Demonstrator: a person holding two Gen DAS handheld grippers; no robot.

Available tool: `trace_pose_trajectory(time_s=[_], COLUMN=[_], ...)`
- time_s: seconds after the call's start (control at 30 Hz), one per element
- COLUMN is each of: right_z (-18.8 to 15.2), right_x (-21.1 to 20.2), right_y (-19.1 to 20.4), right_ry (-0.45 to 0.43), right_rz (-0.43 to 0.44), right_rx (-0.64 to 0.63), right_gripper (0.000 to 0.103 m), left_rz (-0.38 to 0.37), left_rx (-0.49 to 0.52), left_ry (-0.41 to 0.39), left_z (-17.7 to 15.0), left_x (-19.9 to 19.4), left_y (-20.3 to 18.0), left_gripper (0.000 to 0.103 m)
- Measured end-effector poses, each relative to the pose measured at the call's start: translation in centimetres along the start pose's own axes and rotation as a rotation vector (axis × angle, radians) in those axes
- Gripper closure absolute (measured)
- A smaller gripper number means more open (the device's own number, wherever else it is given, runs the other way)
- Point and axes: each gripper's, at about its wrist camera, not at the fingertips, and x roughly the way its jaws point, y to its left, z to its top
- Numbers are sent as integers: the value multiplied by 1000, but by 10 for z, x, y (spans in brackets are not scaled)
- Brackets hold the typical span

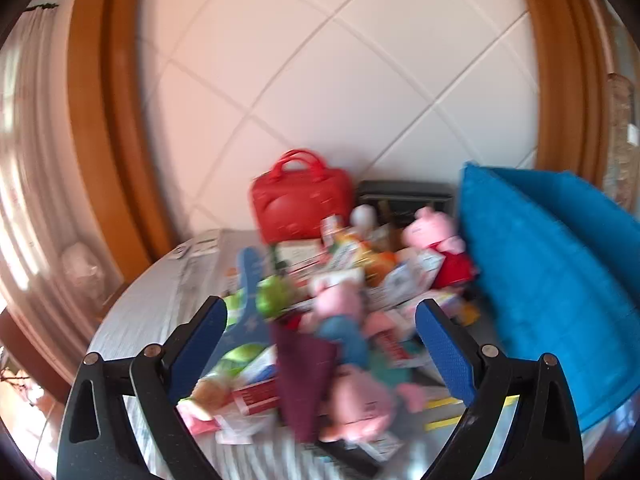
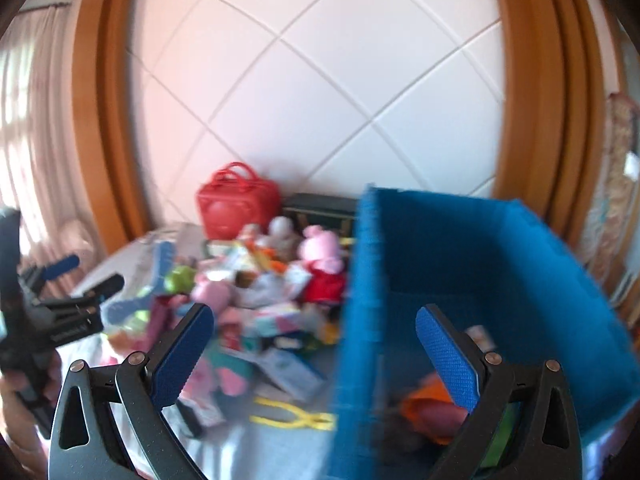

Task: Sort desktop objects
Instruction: 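Withdraw both grippers from the bin back toward the pile, then grasp the maroon sock with the left gripper while the right grasps the blue-bodied pig plush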

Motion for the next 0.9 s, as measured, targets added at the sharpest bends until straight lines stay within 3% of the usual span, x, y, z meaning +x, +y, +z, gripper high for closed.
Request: trace_pose_trajectory(time_s=[0.13,0.3,0.6,0.77,0.83,0.9], right_z=[-12,-47,-122,-150,-155,-157], right_x=[38,94,157,171,175,180], right_y=[33,62,53,50,52,58], right_ry=[44,158,382,466,485,497], right_rz=[64,90,15,9,14,28], right_rx=[30,45,138,160,158,150], right_gripper=[0,0,0,0,0,0], left_rz=[100,85,-53,-40,-37,-87], left_rx=[-31,-63,-18,18,35,16], left_ry=[71,179,317,369,373,411], left_z=[-33,-73,-125,-140,-142,-143], left_x=[31,64,112,150,163,172], left_y=[55,87,55,36,33,35], left_gripper=[6,6,6,6,23,78])
